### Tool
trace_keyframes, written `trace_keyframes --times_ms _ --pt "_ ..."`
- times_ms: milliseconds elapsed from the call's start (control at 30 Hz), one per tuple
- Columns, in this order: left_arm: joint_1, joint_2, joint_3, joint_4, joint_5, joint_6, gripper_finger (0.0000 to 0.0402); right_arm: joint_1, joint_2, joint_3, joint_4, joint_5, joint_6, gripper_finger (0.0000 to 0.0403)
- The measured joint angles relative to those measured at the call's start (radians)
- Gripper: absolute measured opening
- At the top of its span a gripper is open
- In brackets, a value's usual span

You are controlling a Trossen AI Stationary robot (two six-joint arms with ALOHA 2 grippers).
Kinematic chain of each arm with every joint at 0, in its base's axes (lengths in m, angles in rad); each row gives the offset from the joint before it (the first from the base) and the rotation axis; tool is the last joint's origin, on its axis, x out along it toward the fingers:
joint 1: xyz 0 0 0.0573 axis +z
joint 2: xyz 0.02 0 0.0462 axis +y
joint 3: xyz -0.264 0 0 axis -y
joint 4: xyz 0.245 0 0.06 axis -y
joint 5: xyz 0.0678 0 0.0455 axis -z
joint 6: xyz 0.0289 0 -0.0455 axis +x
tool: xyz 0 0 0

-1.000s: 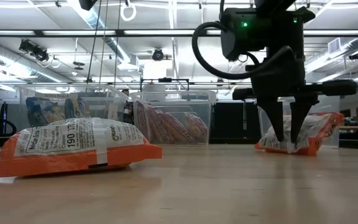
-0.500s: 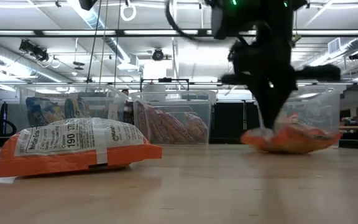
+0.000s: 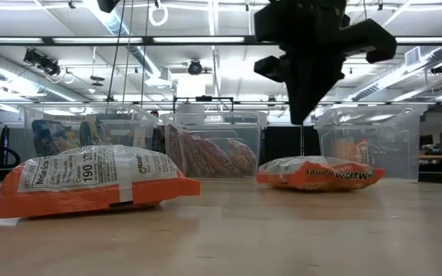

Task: Sort Maruchan noodles
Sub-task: Put the top right orange noodle pack into the right transparent bin

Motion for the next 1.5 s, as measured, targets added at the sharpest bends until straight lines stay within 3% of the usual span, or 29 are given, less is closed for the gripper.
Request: trace_keyframes --times_ms 100,367,500,600,700,800,1000,1233,1367,1500 --pt "0.000 -0.006 0.000 0.000 0.000 0.000 0.0270 0.002 0.000 0.001 -0.010 0.003 0.070 0.0042" --pt "0.000 -0.037 -0.001 -0.001 0.003 0.000 0.0270 -0.043 -0.067 -0.049 -0.325 0.022 0.200 0.0153" --pt "0.000 -0.040 -0.001 -0.003 0.014 -0.030 0.0270 -0.047 -0.121 -0.135 -0.350 -0.082 0.490 0.0178" --pt "0.000 -0.040 -0.001 -0.004 0.046 -0.052 0.0270 -0.032 -0.219 -0.213 -0.316 -0.085 0.790 0.0179" --pt "0.000 -0.040 -0.001 -0.005 0.063 -0.060 0.0270 0.001 -0.352 -0.309 -0.194 -0.076 1.084 0.0175" --pt "0.000 -0.040 -0.001 -0.003 0.064 -0.060 0.0270 0.032 -0.497 -0.434 -0.047 0.016 1.339 0.0174" --pt "0.000 -0.040 -0.001 -0.002 0.064 -0.060 0.0270 0.041 -0.664 -0.742 0.375 0.138 1.647 0.0174" --pt "0.000 -0.040 -0.001 -0.001 0.064 -0.087 0.0270 0.022 -0.668 -0.974 0.649 0.297 1.822 0.0174" --pt "0.000 -0.040 -0.001 0.001 0.055 -0.101 0.0270 -0.011 -0.638 -1.058 0.881 0.303 1.824 0.0174" --pt "0.000 -0.040 -0.001 0.009 0.052 -0.100 0.0270 -0.034 -0.587 -1.086 0.996 0.262 1.793 0.0174"
